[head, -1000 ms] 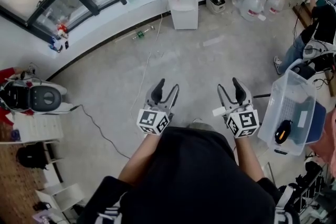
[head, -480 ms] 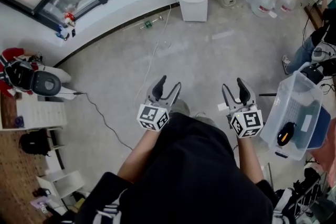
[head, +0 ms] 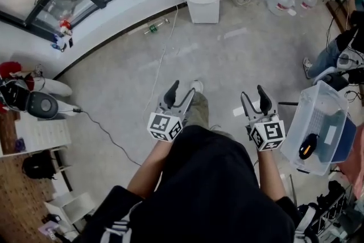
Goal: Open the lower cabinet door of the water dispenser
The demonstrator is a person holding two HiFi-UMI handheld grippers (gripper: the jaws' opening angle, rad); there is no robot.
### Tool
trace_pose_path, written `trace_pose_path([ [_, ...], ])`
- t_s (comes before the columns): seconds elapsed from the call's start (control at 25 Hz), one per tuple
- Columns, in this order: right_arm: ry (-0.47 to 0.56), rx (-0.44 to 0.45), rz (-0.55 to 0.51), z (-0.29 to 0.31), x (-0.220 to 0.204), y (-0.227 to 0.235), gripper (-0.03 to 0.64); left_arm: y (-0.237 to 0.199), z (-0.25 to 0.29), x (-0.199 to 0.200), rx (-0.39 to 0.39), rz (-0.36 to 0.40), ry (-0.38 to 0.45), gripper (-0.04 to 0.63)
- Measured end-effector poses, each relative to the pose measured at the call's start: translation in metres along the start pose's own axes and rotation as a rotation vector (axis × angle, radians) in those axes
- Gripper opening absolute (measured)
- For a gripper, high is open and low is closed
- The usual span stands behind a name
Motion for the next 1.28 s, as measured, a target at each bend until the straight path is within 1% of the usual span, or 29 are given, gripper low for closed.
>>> trace_pose_path([
  [0.24, -0.045, -0.032, -0.008, 0.073, 0.02, 0.027, 0.222, -0.055, 0.073, 0.023, -0.034, -0.007, 0.007, 0.242],
  [0.44, -0.087, -0.056, -0.013, 0.151, 0.048, 0.042, 0.222, -0.11, 0.129, 0.042, -0.075, -0.057, -0.014, 0.242],
  [0.64, -0.107, -0.055, -0.039, 0.227, 0.082, 0.041, 0.222, -0.166, 0.176, 0.073, -0.113, -0.05, -0.011, 0.242],
  [0.8, -0.121, -0.059, -0.042, 0.279, 0.101, 0.037, 0.222, -0.204, 0.205, 0.088, -0.146, -0.055, -0.021, 0.242],
  [1.04, -0.15, -0.072, -0.05, 0.325, 0.114, 0.039, 0.222, -0.24, 0.235, 0.1, -0.177, -0.059, -0.041, 0.242],
  [1.12, -0.158, -0.086, -0.043, 0.334, 0.114, 0.042, 0.222, -0.25, 0.243, 0.104, -0.182, -0.055, -0.045, 0.242],
  [1.28, -0.173, -0.101, -0.025, 0.345, 0.113, 0.049, 0.222, -0.263, 0.254, 0.104, -0.184, -0.073, -0.035, 0.242],
])
Point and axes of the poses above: the fingertips, and each gripper's own axes: z forward along the fingers, y to its right, x out of its top, the point moved 2 cm from there along -z, backward along the fingers, and after that the axes turned 2 degrees about -x, right-handed, at the moved point
